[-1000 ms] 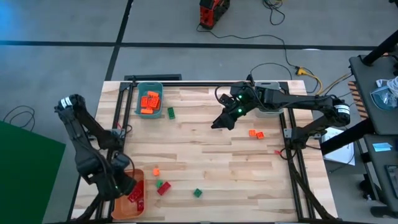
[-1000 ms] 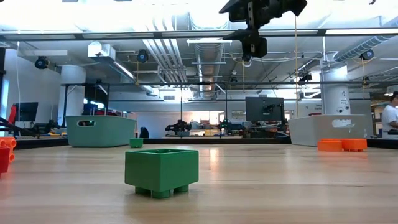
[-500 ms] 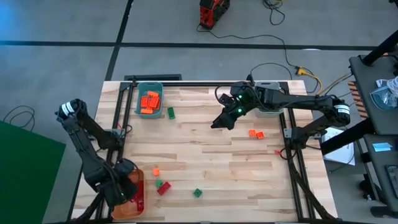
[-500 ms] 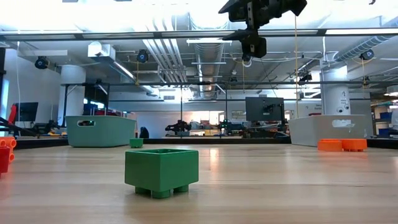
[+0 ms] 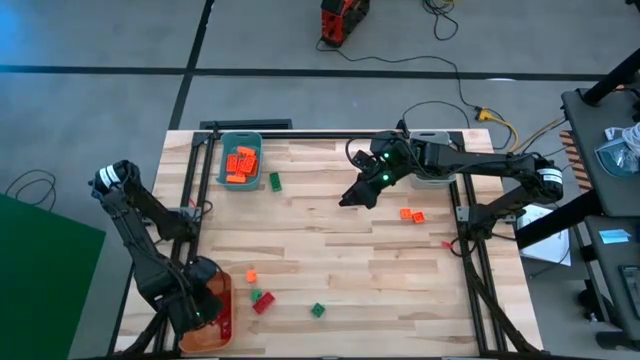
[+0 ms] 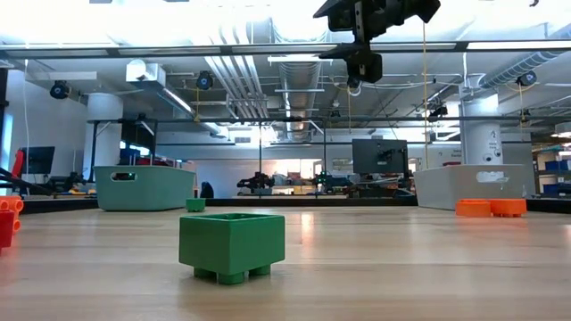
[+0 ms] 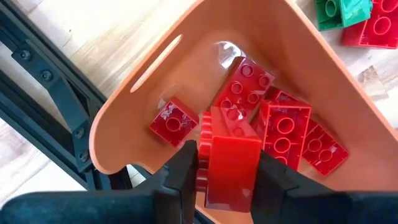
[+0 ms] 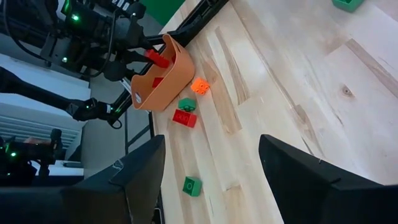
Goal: Sort blocks
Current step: Put the right red game piece into the orange bin, then put the bottom right green game piece into the gray bin
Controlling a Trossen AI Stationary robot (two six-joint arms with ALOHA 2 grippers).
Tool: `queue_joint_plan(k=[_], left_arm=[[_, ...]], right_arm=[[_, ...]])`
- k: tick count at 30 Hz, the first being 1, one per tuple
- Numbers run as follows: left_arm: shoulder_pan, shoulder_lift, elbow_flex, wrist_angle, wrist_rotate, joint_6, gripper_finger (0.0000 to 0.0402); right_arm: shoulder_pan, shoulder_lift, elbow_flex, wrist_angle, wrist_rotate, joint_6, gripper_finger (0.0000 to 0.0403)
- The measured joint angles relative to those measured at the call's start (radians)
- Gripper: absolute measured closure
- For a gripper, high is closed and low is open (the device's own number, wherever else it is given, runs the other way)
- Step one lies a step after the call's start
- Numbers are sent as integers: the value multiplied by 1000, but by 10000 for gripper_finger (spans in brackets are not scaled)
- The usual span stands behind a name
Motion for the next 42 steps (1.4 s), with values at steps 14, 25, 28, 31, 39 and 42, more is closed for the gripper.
queue_joint_plan(k=[14, 25, 28, 31, 39, 42], left_arm=[[0, -5, 0, 1, 1, -3, 286], [11, -8, 196, -194, -108, 60, 272], [29, -8, 286, -288, -166, 98, 271], [56, -9, 367, -357, -277, 169, 271], [243, -9, 459, -335, -490, 661, 271], [315, -16, 460, -236, -567, 908, 271]], right_arm=[[0, 0, 0, 0, 0, 1, 135], [23, -12, 0, -3, -1, 1, 158], [55, -14, 1, -2, 1, 0, 166], [108, -14, 9, -6, 53, -16, 175], [255, -14, 58, -38, 314, -22, 181], [295, -14, 106, -140, 408, -21, 181]])
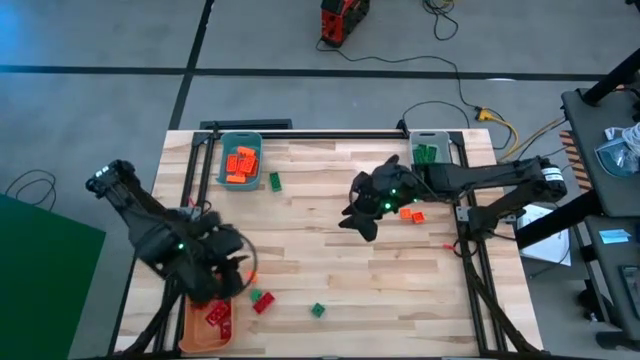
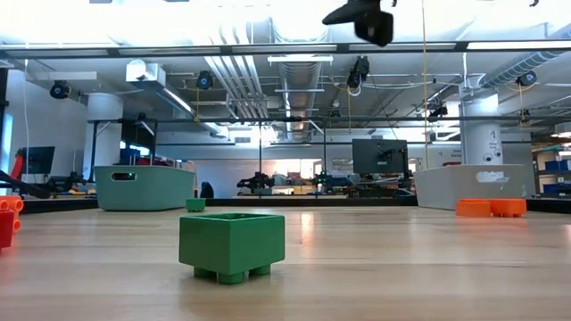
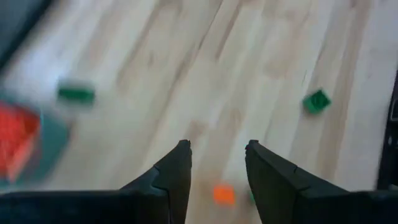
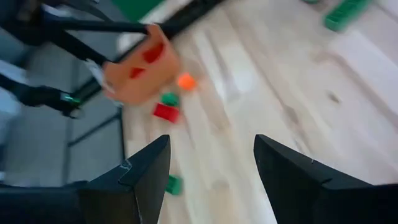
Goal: Sort blocks
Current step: Put the bottom right green game piece into the gray bin
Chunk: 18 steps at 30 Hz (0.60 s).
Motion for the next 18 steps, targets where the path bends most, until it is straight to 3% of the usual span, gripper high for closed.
queue_joint_plan(k=[3, 7, 13, 18], left_arm=[[60, -14, -10, 114, -35, 232, 271], [143, -17, -26, 250, 8, 482, 271], [282, -17, -105, 556, 219, 791, 271], [376, 2, -226, 780, 451, 916, 271]], right_arm=[[35, 0, 61, -134, 73, 7, 181], [78, -1, 146, -272, 150, 30, 181], [133, -14, 235, -347, 239, 90, 181], [177, -43, 257, -358, 306, 129, 181]])
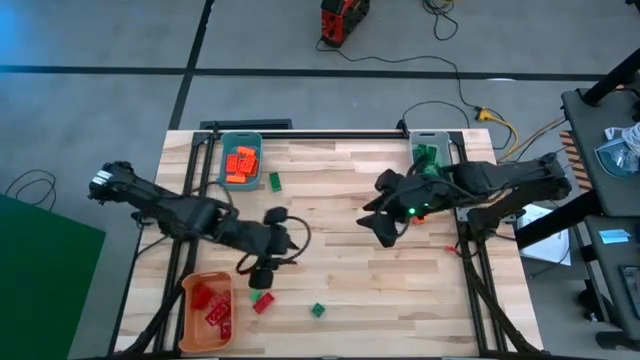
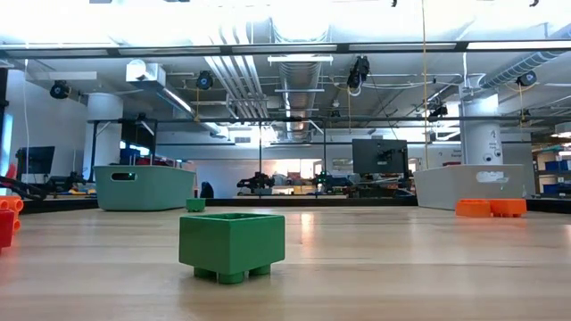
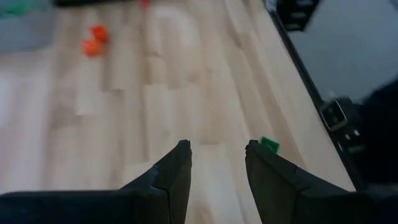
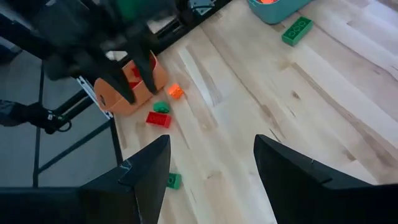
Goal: Sort blocks
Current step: Put the bottom right green game piece into the gray bin
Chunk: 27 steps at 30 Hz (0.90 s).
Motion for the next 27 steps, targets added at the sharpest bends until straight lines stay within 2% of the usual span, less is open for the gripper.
queue_joint_plan(k=[4, 10, 13, 18, 23, 27], left_arm=[[18, 15, -103, 118, 116, 66, 271], [-7, 66, -213, 263, 134, 144, 271], [-6, 127, -251, 397, 191, 144, 271], [-15, 257, -240, 515, 218, 188, 271], [-13, 367, -223, 584, 371, 190, 271], [-14, 405, -218, 666, 415, 189, 270]], right_arm=[[21, -24, 0, -20, 29, 38, 181], [36, -48, 0, -50, 50, 82, 181], [36, -50, 0, -57, 75, 91, 181], [35, -49, -1, -59, 95, 94, 181], [35, -47, -1, -56, 111, 100, 181], [35, -47, -1, -57, 123, 121, 181]])
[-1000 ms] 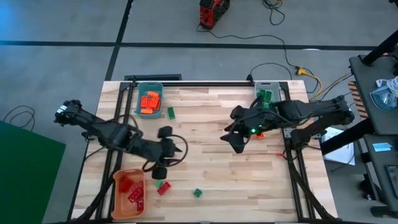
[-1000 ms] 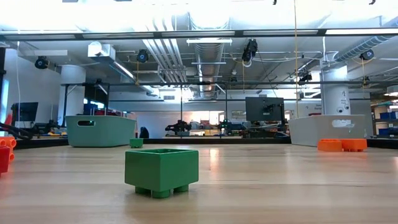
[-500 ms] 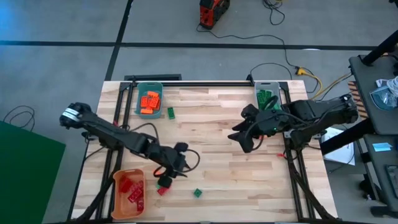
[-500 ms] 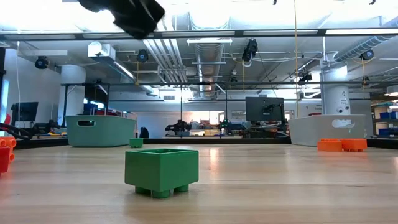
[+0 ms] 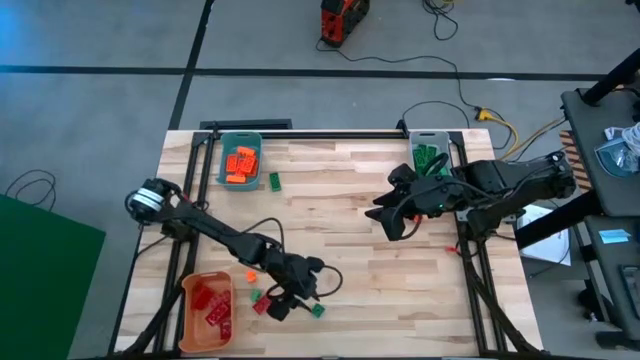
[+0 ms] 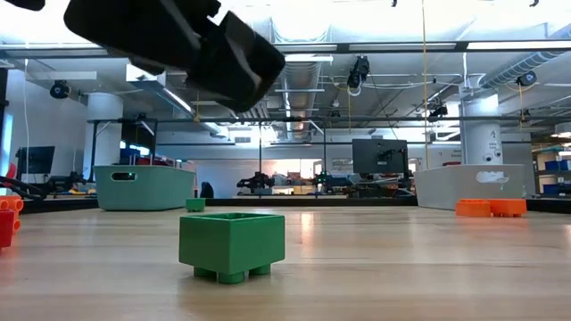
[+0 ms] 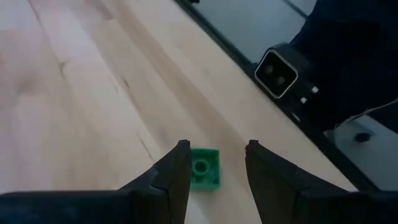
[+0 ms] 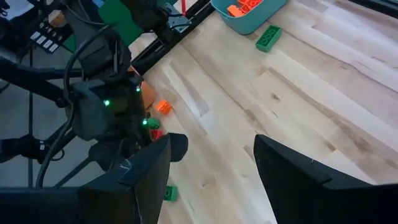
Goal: Sort blocks
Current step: Put the bottom right green game piece into the gray bin
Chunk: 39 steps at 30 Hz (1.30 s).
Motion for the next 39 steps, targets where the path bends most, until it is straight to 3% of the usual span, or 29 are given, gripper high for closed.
queue_joint_plan(k=[5, 14, 25, 32, 39], left_arm=[[1, 22, 0, 15, 5, 11, 239], [-1, 86, -5, 60, -10, 212, 172], [-2, 194, 1, 151, -21, 176, 169], [0, 242, 1, 196, 46, 114, 173], [3, 269, 1, 239, 82, 92, 210]], right_arm=[[0, 0, 0, 0, 0, -7, 181], [-7, 0, 0, -16, 4, -24, 181], [-6, 1, 0, -24, 4, -8, 181], [-6, 1, 0, -27, 4, -11, 181], [-6, 1, 0, -29, 10, -11, 181]])
